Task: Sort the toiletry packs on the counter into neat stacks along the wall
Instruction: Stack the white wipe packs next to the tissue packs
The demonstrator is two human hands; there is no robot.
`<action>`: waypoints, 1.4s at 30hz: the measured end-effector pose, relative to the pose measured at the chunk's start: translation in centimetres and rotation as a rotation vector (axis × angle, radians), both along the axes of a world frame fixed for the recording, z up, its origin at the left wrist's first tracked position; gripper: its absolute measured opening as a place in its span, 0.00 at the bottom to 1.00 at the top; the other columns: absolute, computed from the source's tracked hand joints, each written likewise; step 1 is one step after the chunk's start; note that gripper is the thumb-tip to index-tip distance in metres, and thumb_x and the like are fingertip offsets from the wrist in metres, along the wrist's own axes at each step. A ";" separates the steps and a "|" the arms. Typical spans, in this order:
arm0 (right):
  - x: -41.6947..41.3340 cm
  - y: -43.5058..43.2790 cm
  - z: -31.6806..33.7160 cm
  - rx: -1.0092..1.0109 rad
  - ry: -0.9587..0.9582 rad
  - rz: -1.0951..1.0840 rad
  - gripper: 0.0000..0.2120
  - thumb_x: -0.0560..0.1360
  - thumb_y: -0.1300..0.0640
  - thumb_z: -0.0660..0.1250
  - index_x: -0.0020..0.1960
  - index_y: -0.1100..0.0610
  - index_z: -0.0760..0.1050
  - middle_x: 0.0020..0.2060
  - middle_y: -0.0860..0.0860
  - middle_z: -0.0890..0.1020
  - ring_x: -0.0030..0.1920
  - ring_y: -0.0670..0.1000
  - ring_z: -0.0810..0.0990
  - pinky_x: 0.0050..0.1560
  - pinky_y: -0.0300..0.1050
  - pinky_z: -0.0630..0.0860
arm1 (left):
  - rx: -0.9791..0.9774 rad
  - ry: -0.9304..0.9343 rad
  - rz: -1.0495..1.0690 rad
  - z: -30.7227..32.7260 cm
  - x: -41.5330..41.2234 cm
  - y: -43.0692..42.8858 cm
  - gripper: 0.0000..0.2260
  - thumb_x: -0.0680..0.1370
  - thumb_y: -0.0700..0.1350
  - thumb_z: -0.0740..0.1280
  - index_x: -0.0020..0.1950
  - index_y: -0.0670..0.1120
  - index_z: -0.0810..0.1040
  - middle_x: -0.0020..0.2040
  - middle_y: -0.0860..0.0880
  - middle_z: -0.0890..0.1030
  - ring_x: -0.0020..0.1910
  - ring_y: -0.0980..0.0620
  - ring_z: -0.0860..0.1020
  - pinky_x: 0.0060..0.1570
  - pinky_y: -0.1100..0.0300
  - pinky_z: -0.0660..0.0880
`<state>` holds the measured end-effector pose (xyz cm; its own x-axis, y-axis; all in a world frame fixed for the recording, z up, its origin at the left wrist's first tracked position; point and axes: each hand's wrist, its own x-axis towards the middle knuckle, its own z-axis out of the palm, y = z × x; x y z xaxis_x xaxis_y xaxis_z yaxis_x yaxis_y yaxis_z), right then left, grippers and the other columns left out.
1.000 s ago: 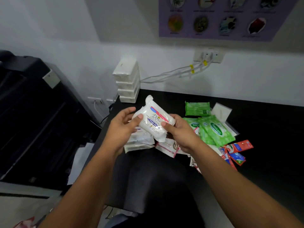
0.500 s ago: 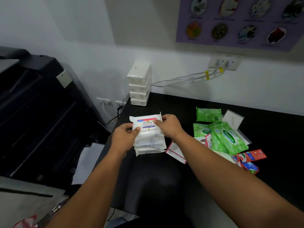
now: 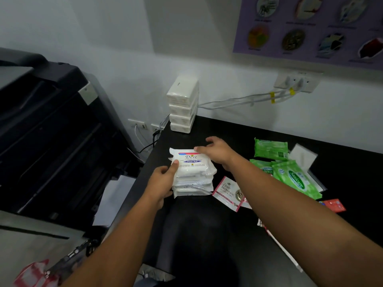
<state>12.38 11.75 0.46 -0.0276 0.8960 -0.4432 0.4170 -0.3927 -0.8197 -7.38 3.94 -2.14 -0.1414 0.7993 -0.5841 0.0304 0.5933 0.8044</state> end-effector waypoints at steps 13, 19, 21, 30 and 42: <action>0.0 4.8 0.1 -0.246 -0.089 0.549 0.22 0.70 0.43 0.76 0.54 0.58 0.83 0.48 0.54 0.87 0.49 0.53 0.86 0.49 0.47 0.82 | -0.307 -0.355 0.342 -0.4 4.2 -2.5 0.40 0.68 0.63 0.76 0.73 0.46 0.67 0.71 0.41 0.71 0.67 0.32 0.71 0.61 0.34 0.72; 0.7 4.5 -0.2 -0.361 -0.014 0.524 0.22 0.73 0.46 0.73 0.58 0.62 0.81 0.52 0.58 0.85 0.51 0.57 0.85 0.54 0.51 0.80 | -0.115 -0.463 0.320 0.1 5.3 -0.8 0.18 0.76 0.53 0.71 0.61 0.44 0.80 0.52 0.44 0.86 0.53 0.42 0.84 0.58 0.46 0.79; 1.4 3.6 -0.8 -0.408 0.061 0.468 0.21 0.76 0.48 0.70 0.60 0.63 0.80 0.55 0.59 0.84 0.51 0.56 0.84 0.55 0.51 0.79 | -0.116 -0.384 0.286 0.4 5.0 0.1 0.16 0.76 0.53 0.71 0.59 0.44 0.81 0.49 0.45 0.87 0.51 0.44 0.85 0.56 0.47 0.80; 0.2 -3.2 -4.1 -0.219 0.593 -0.161 0.14 0.82 0.53 0.60 0.60 0.60 0.78 0.52 0.56 0.86 0.53 0.53 0.85 0.55 0.47 0.80 | -0.111 -0.274 -0.079 0.9 4.0 6.7 0.17 0.76 0.51 0.72 0.56 0.38 0.83 0.50 0.38 0.85 0.51 0.38 0.84 0.60 0.39 0.77; -1.2 -3.3 -4.5 0.089 0.587 -0.491 0.17 0.81 0.47 0.62 0.65 0.53 0.77 0.55 0.50 0.85 0.55 0.50 0.84 0.62 0.51 0.77 | 0.251 -0.180 -0.403 -1.3 3.2 7.6 0.15 0.81 0.54 0.65 0.67 0.52 0.77 0.57 0.52 0.84 0.57 0.52 0.82 0.59 0.54 0.78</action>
